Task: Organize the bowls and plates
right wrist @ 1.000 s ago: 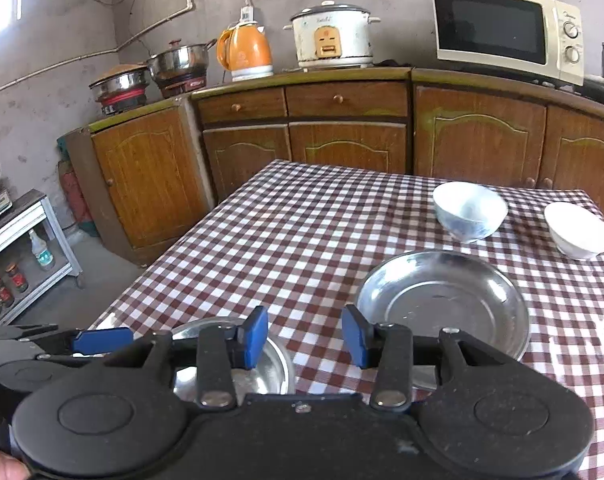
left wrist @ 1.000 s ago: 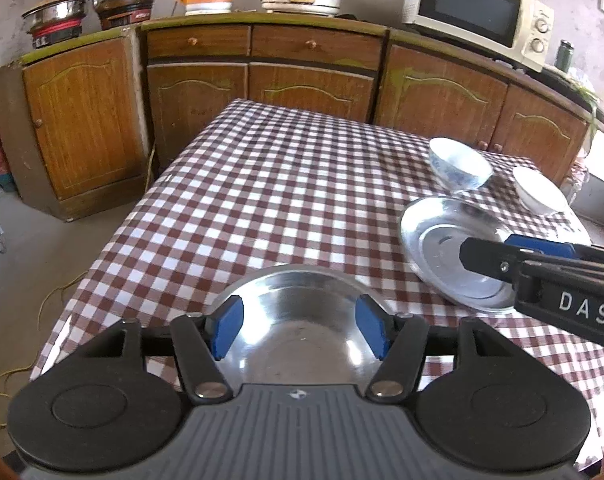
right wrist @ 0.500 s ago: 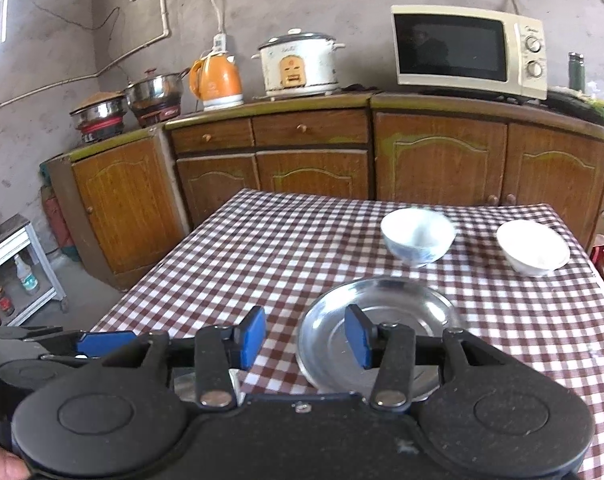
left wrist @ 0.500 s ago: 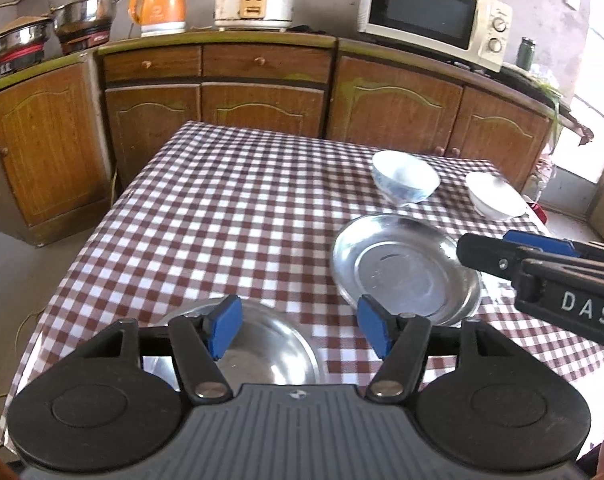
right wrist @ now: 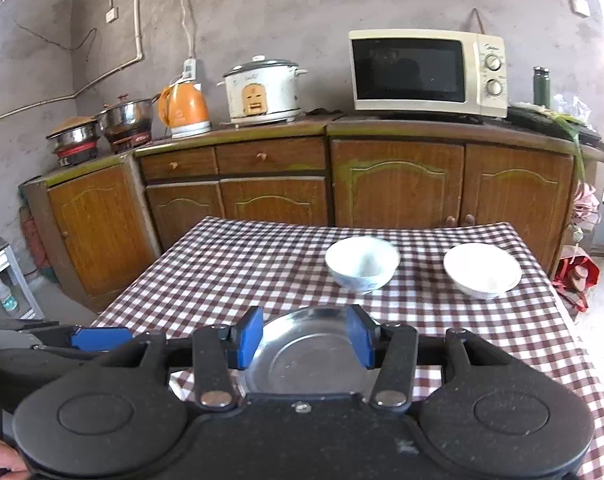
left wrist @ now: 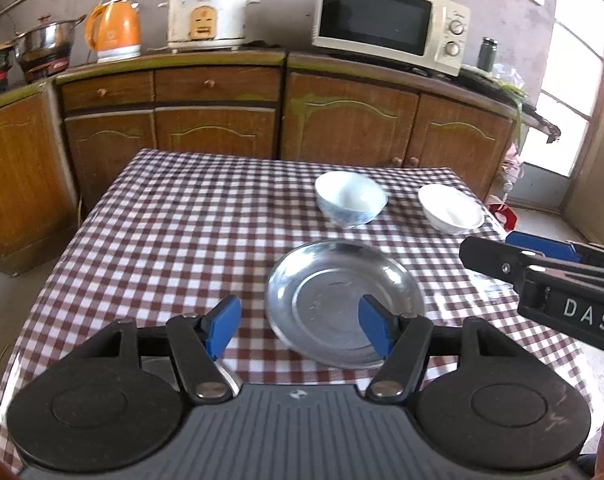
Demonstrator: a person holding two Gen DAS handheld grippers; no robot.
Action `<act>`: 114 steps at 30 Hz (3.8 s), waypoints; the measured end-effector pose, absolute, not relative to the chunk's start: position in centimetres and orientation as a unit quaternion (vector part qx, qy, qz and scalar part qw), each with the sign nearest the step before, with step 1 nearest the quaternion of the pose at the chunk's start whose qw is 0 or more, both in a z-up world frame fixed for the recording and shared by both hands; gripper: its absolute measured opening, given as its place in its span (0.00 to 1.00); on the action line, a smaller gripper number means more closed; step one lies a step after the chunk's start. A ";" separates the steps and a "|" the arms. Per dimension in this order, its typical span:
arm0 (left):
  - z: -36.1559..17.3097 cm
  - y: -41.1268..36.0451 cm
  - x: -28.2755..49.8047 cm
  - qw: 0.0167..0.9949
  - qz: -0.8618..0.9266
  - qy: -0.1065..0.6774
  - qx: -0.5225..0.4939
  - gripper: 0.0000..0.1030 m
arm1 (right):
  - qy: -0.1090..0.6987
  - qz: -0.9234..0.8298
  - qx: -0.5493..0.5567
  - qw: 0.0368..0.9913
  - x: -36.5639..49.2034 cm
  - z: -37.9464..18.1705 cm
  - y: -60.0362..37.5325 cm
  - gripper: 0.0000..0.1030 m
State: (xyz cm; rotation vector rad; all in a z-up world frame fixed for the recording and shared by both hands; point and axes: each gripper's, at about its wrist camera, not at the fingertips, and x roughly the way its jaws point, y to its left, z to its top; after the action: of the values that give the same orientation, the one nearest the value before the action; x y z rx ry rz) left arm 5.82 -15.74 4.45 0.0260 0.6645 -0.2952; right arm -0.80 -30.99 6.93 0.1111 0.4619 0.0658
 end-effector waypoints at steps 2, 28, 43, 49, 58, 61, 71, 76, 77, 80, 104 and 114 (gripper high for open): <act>4.7 -16.5 6.0 0.934 -0.150 0.323 0.017 0.65 | 0.224 0.027 0.055 0.973 -0.9 7.2 -31.9 0.58; 6.7 -24.7 7.6 0.929 -0.204 0.306 0.047 0.67 | 0.190 -0.034 0.074 0.978 -1.2 9.1 -41.8 0.59; 7.0 -29.0 9.0 0.924 -0.227 0.299 0.066 0.67 | 0.175 -0.063 0.068 0.980 -0.3 10.0 -46.1 0.60; 6.8 -30.5 10.0 0.922 -0.234 0.300 0.071 0.67 | 0.175 -0.071 0.069 0.980 0.5 9.9 -47.6 0.60; 6.3 -32.3 11.4 0.920 -0.236 0.303 0.082 0.67 | 0.180 -0.078 0.072 0.978 2.1 9.3 -49.2 0.60; 6.2 -32.7 11.9 0.919 -0.236 0.303 0.084 0.67 | 0.182 -0.081 0.073 0.977 2.8 9.2 -49.7 0.60; 6.4 -34.3 13.6 0.920 -0.240 0.297 0.093 0.68 | 0.177 -0.091 0.068 0.977 4.9 9.5 -51.3 0.60; 6.4 -35.2 14.4 0.920 -0.240 0.295 0.097 0.69 | 0.175 -0.094 0.071 0.978 6.0 9.7 -52.3 0.60; 6.4 -35.4 14.6 0.920 -0.240 0.295 0.098 0.69 | 0.175 -0.094 0.071 0.978 6.2 9.8 -52.4 0.60; 6.3 -35.8 15.1 0.919 -0.240 0.295 0.098 0.69 | 0.173 -0.097 0.068 0.978 6.9 10.0 -52.9 0.60; 4.0 -38.1 20.3 0.915 -0.227 0.315 0.109 0.70 | 0.192 -0.111 0.083 0.972 12.6 7.3 -56.3 0.60; 2.6 -39.0 22.4 0.913 -0.220 0.324 0.114 0.70 | 0.203 -0.116 0.091 0.968 14.9 5.6 -57.4 0.61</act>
State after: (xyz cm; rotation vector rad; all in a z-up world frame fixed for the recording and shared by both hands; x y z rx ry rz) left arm 22.36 -39.00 2.61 0.2348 0.6667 -0.4527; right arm 14.85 -57.40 5.65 0.1835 0.4105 -0.2351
